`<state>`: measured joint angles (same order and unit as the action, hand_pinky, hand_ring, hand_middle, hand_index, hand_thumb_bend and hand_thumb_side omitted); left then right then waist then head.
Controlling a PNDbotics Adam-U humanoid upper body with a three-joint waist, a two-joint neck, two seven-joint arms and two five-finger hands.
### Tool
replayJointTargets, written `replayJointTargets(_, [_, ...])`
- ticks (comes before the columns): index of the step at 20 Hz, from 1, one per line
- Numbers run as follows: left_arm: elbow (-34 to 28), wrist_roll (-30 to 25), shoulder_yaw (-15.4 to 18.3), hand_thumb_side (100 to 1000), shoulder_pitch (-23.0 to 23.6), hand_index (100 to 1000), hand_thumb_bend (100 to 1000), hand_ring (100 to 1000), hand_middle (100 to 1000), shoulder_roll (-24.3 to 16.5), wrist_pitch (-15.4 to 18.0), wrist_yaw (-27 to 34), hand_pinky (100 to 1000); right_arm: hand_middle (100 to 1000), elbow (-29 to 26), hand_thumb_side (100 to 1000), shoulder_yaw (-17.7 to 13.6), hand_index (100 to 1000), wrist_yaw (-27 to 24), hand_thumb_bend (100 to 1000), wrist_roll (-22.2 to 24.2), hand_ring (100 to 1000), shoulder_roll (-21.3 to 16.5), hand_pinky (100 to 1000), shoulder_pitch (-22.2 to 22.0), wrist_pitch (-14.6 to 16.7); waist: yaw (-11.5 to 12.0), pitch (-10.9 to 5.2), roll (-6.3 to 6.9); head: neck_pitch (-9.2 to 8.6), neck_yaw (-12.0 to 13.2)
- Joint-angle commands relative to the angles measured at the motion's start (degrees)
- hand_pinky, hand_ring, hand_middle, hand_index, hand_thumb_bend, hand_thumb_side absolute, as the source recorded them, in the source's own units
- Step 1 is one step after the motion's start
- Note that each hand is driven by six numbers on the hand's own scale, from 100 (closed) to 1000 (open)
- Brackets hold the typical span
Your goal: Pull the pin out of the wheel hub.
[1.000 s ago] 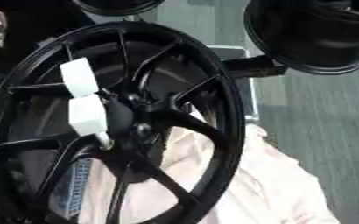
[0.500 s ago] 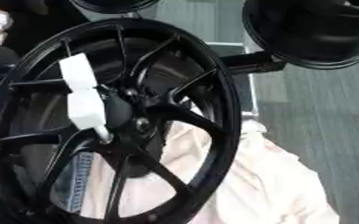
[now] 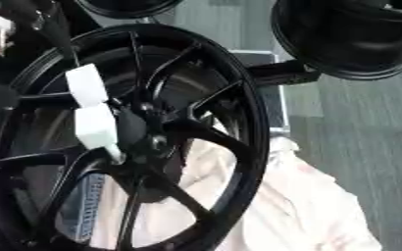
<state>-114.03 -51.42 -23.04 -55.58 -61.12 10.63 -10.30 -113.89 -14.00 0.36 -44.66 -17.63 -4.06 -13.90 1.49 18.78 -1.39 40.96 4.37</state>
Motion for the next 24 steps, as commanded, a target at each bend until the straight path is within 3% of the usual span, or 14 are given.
replayJointTargets(1, [-0.49, -0.54, -1.67, 100, -1.95, 833, 515, 752, 714, 0.10, 0.15, -0.86, 808, 557, -0.71, 470, 0.09, 732, -0.25, 100, 0.33, 613, -1.24, 457, 0.05, 0.01, -0.12, -0.70, 0.08, -1.19, -0.21])
replayJointTargets(8, [-0.08, -0.54, -2.78, 100, -1.75, 864, 609, 825, 773, 0.61, 1.89, -3.43, 863, 557, -0.71, 470, 0.19, 732, -0.58, 100, 0.38, 613, -0.76, 456, 0.44, 0.17, -0.55, 0.06, 0.35, -1.55, -0.91])
replayJointTargets(13, [2.97, -0.54, -2.49, 110, -1.75, 854, 663, 823, 776, 1.56, 2.78, -4.37, 880, 557, -0.71, 473, 0.22, 732, -0.88, 100, 0.33, 612, -0.34, 456, 0.79, 0.34, -0.90, 0.57, 0.63, -1.04, -1.04])
replayJointTargets(24, [12.06, -0.54, -4.20, 100, -3.17, 838, 634, 785, 739, 5.07, 3.58, -6.45, 856, 557, -0.71, 478, 0.02, 733, -1.21, 100, 0.40, 613, 0.25, 456, 1.18, 0.59, -1.42, 0.98, 0.75, -0.54, -1.16])
